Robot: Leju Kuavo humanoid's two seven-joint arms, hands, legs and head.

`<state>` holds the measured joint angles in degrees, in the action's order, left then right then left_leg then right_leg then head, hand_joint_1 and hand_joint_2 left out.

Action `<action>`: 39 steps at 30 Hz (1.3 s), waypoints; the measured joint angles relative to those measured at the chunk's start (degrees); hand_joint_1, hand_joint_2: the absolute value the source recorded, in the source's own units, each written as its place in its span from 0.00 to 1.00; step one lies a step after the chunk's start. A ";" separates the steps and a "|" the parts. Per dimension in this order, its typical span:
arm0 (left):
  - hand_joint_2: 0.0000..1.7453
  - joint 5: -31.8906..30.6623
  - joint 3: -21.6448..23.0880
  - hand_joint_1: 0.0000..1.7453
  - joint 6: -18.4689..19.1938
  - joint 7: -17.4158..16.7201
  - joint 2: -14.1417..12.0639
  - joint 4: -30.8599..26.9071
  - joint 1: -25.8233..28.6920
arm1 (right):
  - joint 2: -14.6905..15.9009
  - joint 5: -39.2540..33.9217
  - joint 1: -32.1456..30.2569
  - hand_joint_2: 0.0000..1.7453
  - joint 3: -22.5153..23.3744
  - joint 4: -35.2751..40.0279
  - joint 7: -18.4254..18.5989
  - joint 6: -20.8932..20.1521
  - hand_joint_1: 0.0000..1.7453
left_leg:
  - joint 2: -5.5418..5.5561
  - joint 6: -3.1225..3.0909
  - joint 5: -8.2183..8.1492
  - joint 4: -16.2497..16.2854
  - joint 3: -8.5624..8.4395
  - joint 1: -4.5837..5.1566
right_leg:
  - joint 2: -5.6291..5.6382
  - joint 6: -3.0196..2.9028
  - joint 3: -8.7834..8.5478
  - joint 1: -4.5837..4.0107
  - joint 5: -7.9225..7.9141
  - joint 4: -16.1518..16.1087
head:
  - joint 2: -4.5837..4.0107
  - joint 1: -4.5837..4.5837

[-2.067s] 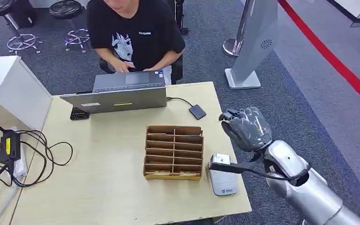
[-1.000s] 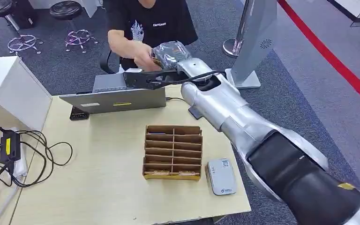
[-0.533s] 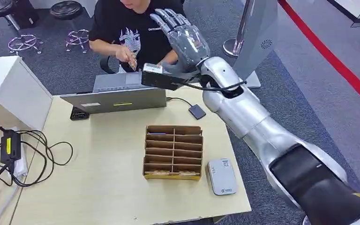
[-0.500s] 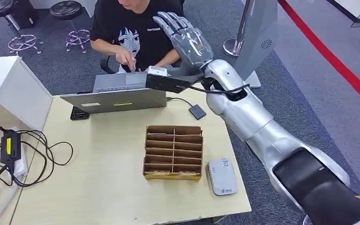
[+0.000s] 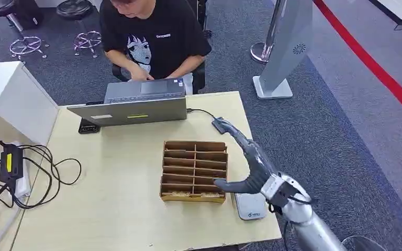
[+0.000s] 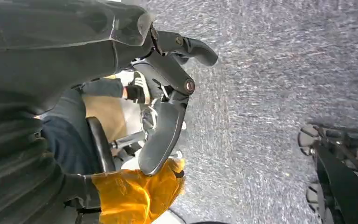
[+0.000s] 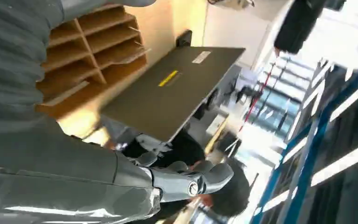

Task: Pass the card to the sensor for recognition and then transmit it.

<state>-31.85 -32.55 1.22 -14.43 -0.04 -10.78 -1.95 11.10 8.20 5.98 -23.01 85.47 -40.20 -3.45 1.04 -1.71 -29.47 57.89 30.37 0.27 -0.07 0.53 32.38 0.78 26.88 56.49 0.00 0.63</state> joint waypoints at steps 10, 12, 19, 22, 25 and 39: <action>1.00 -1.25 -2.91 0.00 -0.37 -0.07 0.31 0.00 -0.17 | -1.97 32.90 -6.25 1.00 0.04 0.58 6.93 29.07 0.00 | -0.22 0.00 0.01 -0.01 -0.14 0.01 | 0.17 0.00 -0.07 0.01 -0.03 0.00 | 0.00 -0.02; 1.00 -1.64 -3.10 0.00 -0.20 -0.07 0.35 0.00 -0.20 | -2.25 36.75 -5.89 1.00 -1.21 -0.95 8.97 32.22 0.00 | -0.22 0.00 0.01 -0.01 -0.14 0.00 | 0.17 0.00 -0.07 0.01 -0.03 0.01 | 0.00 -0.02; 1.00 -3.32 -3.15 0.00 0.09 -0.28 0.37 0.00 -0.40 | -4.18 45.83 -0.98 1.00 -6.48 -10.17 19.09 41.18 0.00 | -0.26 0.00 0.02 -0.01 -0.15 0.00 | 0.25 0.00 -0.07 0.01 -0.03 0.03 | 0.00 -0.02; 1.00 -3.80 -3.15 0.00 0.13 -0.44 0.37 0.00 -0.52 | -5.51 45.57 1.12 1.00 -8.01 -14.00 20.37 41.37 0.00 | -0.25 0.00 0.02 -0.01 -0.16 0.00 | 0.24 0.00 -0.07 0.01 -0.03 0.03 | 0.00 -0.02; 1.00 -4.26 -3.15 0.00 0.37 -0.44 0.37 0.00 -0.51 | -6.47 44.65 2.97 1.00 -9.10 -16.91 21.07 41.22 0.00 | -0.28 -0.01 0.02 -0.01 -0.16 0.00 | 0.27 0.00 -0.07 0.01 -0.03 0.04 | 0.00 -0.02; 1.00 -6.08 -3.15 0.00 0.85 -0.59 0.37 0.00 -0.74 | -9.20 46.51 10.75 1.00 -12.46 -28.05 25.31 41.20 0.00 | -0.29 -0.01 0.03 0.00 -0.17 0.01 | 0.27 0.00 -0.07 0.02 -0.04 0.04 | 0.00 -0.02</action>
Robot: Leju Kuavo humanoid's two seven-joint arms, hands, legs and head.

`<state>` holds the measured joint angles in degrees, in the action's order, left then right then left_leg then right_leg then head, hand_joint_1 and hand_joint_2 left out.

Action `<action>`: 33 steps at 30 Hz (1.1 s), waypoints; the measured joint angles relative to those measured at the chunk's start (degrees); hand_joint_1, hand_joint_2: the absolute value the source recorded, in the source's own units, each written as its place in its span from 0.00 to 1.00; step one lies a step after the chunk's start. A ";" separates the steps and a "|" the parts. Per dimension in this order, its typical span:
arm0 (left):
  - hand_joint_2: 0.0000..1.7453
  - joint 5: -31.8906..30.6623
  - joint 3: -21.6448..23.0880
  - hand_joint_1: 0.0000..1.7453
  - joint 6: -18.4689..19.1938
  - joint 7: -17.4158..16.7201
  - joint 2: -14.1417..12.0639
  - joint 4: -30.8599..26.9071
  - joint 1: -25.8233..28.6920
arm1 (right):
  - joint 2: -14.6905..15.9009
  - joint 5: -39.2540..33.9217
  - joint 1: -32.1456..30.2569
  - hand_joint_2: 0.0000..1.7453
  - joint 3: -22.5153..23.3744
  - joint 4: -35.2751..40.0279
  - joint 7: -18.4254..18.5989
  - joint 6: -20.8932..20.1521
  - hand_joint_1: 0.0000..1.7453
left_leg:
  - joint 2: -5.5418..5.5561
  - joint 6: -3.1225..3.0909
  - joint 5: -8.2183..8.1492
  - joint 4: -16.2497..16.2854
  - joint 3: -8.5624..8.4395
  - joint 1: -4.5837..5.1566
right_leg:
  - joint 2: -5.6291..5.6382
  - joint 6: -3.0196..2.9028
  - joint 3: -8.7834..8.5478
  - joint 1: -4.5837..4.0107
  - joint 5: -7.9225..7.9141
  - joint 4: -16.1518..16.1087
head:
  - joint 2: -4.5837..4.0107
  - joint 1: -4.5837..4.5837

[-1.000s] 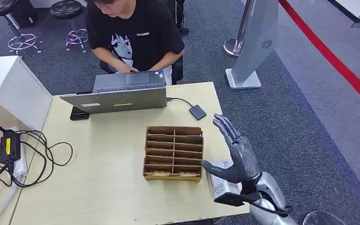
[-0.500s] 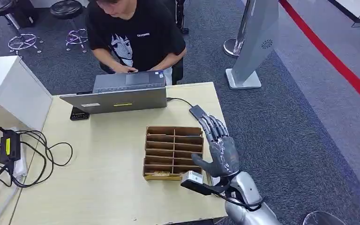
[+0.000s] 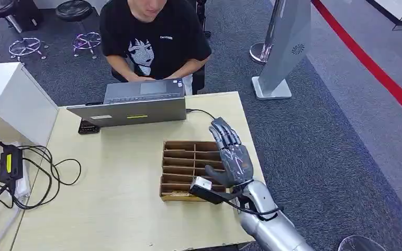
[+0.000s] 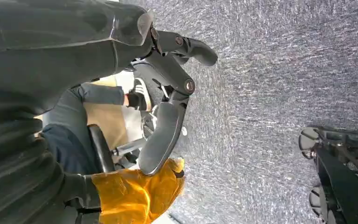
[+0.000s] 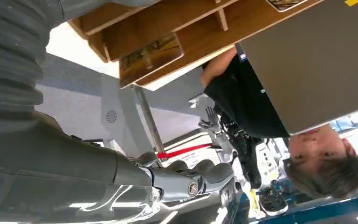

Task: Pass the card to the sensor for recognition and then transmit it.

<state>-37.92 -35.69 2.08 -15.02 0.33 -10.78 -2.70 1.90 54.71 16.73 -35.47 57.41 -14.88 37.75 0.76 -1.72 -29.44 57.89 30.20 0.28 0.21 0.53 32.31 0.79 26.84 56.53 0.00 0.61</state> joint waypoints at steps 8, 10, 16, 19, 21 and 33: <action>1.00 -1.05 0.00 0.00 0.24 0.00 0.00 0.00 -0.12 | -1.03 3.54 2.89 1.00 -0.92 -5.68 3.76 1.60 0.00 | 0.00 0.00 0.00 0.00 0.00 0.00 | 0.01 -0.01 0.00 0.00 -0.01 0.02 | 0.00 0.00; 1.00 -1.35 0.00 0.00 0.31 -0.02 0.00 0.00 -0.13 | -1.03 5.31 3.33 1.00 -0.90 -6.36 4.63 1.97 0.00 | 0.00 0.00 0.00 0.00 0.00 0.00 | 0.01 -0.01 0.00 0.00 0.00 0.01 | 0.00 0.00; 1.00 -1.77 -0.04 0.00 0.33 -0.02 0.00 0.00 -0.13 | -1.05 6.58 3.86 1.00 -0.26 -7.54 4.79 2.01 0.00 | 0.00 0.00 0.00 0.00 -0.01 0.01 | 0.01 -0.01 0.00 0.01 -0.01 0.00 | 0.00 0.00; 1.00 -1.97 -0.13 0.00 0.37 -0.02 0.00 -0.02 -0.13 | -1.05 6.36 3.83 1.00 0.59 -7.91 4.26 2.01 0.00 | -0.01 0.00 0.00 0.01 -0.02 0.01 | 0.01 -0.01 0.00 0.01 -0.02 0.00 | 0.00 0.00; 1.00 -2.18 -0.17 0.00 0.37 -0.02 -0.02 0.00 -0.13 | -1.05 5.88 3.77 1.00 1.22 -8.00 3.89 2.01 0.00 | -0.01 0.00 0.00 0.02 -0.03 0.01 | 0.01 -0.01 -0.01 0.01 -0.02 0.00 | 0.00 0.00; 1.00 -2.91 -1.16 0.00 0.48 -0.02 -0.02 0.00 -0.13 | -1.00 4.79 2.06 1.00 5.31 -6.92 1.83 2.03 0.00 | -0.02 0.00 0.00 0.02 -0.03 0.01 | 0.02 -0.01 0.00 0.01 -0.01 0.00 | 0.00 0.02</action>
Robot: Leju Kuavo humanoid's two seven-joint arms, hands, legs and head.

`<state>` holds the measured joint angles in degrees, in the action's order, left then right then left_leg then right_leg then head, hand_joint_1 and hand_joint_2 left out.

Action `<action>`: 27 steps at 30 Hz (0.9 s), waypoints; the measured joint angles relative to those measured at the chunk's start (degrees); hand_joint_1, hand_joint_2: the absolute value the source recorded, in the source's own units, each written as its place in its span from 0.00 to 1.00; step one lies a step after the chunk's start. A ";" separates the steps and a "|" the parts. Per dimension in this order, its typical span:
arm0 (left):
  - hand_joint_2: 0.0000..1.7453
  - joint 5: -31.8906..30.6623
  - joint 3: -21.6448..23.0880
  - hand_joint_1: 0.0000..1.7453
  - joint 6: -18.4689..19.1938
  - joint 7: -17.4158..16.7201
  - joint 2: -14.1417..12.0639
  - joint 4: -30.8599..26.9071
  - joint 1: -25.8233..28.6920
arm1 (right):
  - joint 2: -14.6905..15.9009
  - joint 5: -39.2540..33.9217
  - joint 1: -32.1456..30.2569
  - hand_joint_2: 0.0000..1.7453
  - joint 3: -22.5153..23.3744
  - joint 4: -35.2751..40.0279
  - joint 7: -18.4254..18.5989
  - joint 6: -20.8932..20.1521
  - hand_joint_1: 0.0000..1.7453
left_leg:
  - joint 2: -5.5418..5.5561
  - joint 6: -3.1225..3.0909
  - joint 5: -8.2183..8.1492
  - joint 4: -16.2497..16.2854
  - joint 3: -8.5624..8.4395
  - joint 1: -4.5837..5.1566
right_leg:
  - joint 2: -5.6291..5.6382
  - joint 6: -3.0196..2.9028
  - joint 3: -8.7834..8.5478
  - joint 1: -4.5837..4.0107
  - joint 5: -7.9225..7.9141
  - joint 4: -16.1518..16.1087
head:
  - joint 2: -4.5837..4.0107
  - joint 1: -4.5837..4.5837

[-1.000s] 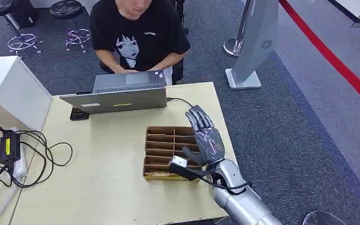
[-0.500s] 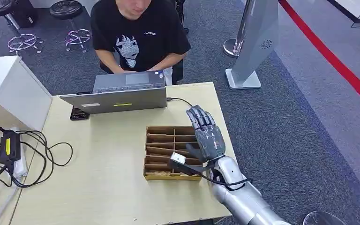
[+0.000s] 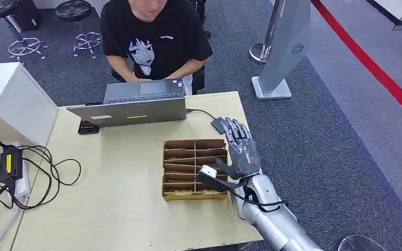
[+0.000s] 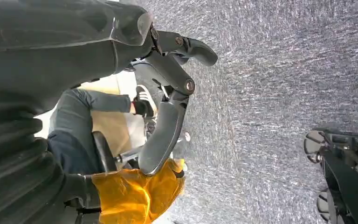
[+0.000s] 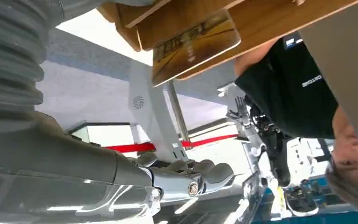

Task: Pass the card to the sensor for recognition and then transmit it.

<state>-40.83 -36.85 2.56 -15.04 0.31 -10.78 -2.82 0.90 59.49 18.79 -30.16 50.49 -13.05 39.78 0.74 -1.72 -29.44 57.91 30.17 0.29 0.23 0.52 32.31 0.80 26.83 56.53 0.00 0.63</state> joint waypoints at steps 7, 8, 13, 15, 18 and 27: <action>1.00 -0.52 -0.44 0.00 0.15 0.00 0.00 0.00 0.00 | 0.15 -1.24 -0.50 1.00 0.04 1.29 -0.28 -0.02 0.00 | 0.00 0.00 0.00 0.00 0.00 0.00 | 0.00 0.00 0.00 0.00 0.00 0.00 | 0.00 -0.02; 1.00 -0.59 -0.46 0.00 0.17 0.00 0.00 0.00 0.00 | 0.17 -1.24 -0.52 1.00 0.02 1.44 -0.28 -0.02 0.00 | 0.00 0.00 0.00 0.00 0.00 0.00 | 0.00 0.00 0.00 0.00 0.00 0.00 | 0.00 -0.02; 1.00 -1.01 -0.70 0.00 0.20 -0.02 0.00 0.00 0.00 | 0.22 -2.34 -0.66 1.00 -0.33 2.45 -0.46 -0.02 0.00 | 0.00 0.00 0.00 0.00 0.01 0.00 | 0.00 0.00 0.00 0.00 0.00 0.00 | 0.00 -0.02; 1.00 -1.25 -0.85 0.00 0.20 -0.02 0.02 0.00 0.00 | 0.22 -2.43 -0.76 1.00 -0.61 2.99 -0.81 -0.02 0.00 | 0.00 0.00 0.00 0.00 0.00 0.00 | 0.00 0.00 0.00 0.00 0.00 0.00 | 0.00 0.00; 1.00 -1.44 -1.27 0.00 0.22 -0.02 0.02 0.00 0.00 | 0.22 -2.45 -0.92 1.00 -0.90 3.78 -0.92 -0.02 0.00 | 0.00 0.00 0.00 0.00 0.01 0.00 | 0.00 0.00 0.00 0.00 0.00 0.00 | 0.00 -0.02; 1.00 -1.60 -1.70 0.00 0.26 -0.02 0.02 0.00 -0.02 | 0.22 -2.82 -0.91 1.00 -1.84 4.26 -0.94 -0.09 0.00 | 0.01 0.00 0.00 0.00 0.01 0.00 | 0.00 0.00 0.00 0.00 0.00 0.00 | 0.00 -0.02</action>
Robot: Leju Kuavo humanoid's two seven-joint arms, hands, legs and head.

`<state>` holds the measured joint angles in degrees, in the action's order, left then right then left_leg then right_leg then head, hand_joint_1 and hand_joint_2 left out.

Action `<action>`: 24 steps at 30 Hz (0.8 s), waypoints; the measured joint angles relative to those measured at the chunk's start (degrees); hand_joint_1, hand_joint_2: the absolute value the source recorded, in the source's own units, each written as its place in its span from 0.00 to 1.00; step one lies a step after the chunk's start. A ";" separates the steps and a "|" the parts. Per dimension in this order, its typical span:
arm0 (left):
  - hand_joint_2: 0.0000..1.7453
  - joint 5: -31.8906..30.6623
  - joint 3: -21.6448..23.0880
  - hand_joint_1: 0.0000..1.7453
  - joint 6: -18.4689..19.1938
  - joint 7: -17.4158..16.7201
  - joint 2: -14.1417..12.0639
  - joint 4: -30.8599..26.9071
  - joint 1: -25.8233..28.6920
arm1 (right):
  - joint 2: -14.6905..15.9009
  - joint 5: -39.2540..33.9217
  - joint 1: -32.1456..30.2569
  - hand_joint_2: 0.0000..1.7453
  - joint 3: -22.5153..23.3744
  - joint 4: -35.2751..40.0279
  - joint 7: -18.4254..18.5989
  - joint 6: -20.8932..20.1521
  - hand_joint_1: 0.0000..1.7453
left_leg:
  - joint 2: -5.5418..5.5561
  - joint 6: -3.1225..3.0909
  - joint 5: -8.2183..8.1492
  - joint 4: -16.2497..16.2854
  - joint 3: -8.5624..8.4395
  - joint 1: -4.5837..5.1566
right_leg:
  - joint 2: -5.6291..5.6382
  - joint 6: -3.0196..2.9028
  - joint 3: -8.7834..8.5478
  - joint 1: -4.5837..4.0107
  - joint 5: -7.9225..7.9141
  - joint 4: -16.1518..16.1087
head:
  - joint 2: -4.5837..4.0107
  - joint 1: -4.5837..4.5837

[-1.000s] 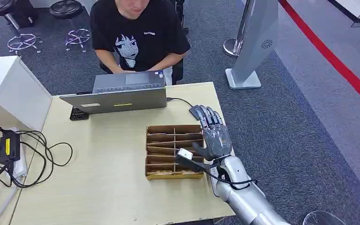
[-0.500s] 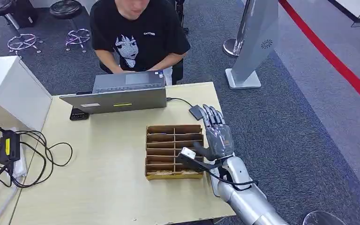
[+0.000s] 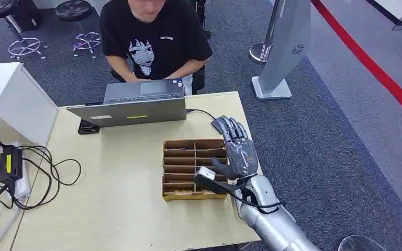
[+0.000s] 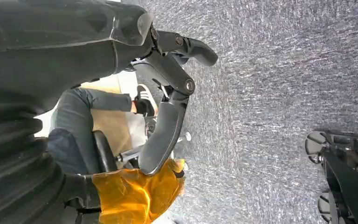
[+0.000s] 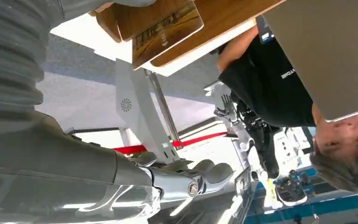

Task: Pass the card to the sensor for recognition and then transmit it.

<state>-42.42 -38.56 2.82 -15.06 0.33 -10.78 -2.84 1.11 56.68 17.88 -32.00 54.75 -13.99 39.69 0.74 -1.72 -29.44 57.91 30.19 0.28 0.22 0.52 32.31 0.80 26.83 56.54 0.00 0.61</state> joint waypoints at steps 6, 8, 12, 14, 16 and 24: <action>1.00 -0.24 -0.02 0.00 0.00 0.00 0.00 0.00 -0.02 | 0.00 -1.49 0.02 1.00 -0.24 -0.02 -0.44 0.00 0.00 | 0.00 0.00 0.00 0.00 0.00 0.00 | 0.00 0.00 0.00 0.00 0.00 0.00 | 0.00 0.00; 1.00 -0.24 -0.02 0.00 0.00 0.00 0.00 0.00 -0.02 | 0.00 -1.49 0.01 1.00 -0.26 -0.02 -0.44 0.00 0.00 | 0.00 0.00 0.00 0.00 0.00 0.00 | 0.00 0.00 0.00 0.00 0.00 0.00 | 0.00 0.00; 1.00 -0.42 -0.04 0.00 0.00 0.00 0.00 0.00 -0.03 | 0.00 -2.76 0.02 1.00 -0.28 -0.11 -0.99 -0.17 0.00 | 0.00 0.00 0.00 0.00 0.00 0.00 | 0.00 0.00 0.00 0.00 0.00 0.00 | 0.00 0.00; 1.00 -0.46 -0.07 0.00 0.02 0.00 0.00 0.00 -0.04 | 0.00 -2.93 0.05 1.00 -0.30 -0.18 -1.05 -0.26 0.00 | 0.00 0.00 0.00 0.00 0.00 0.00 | 0.00 0.00 0.00 0.00 0.00 0.00 | 0.00 0.00; 1.00 -0.63 -0.09 0.00 0.02 0.00 0.00 0.00 -0.05 | 0.00 -3.24 0.09 1.00 -0.37 -0.26 -1.03 -0.46 0.00 | 0.00 0.00 0.00 0.00 0.01 0.00 | 0.00 0.00 0.00 0.00 0.00 0.00 | 0.00 0.00; 1.00 -0.94 -0.11 0.00 0.04 0.00 0.00 0.00 -0.08 | 0.00 -3.94 0.58 1.00 -0.63 -1.36 -0.72 -1.16 0.00 | 0.00 0.00 0.00 0.00 0.01 0.00 | 0.00 0.00 0.00 0.00 0.00 0.00 | 0.00 0.00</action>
<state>-43.36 -38.66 2.86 -15.06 0.33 -10.78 -2.92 1.11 52.74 18.47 -32.63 53.40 -14.71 38.53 0.75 -1.72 -29.44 57.91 30.19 0.28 0.22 0.52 32.31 0.80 26.83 56.54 0.00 0.61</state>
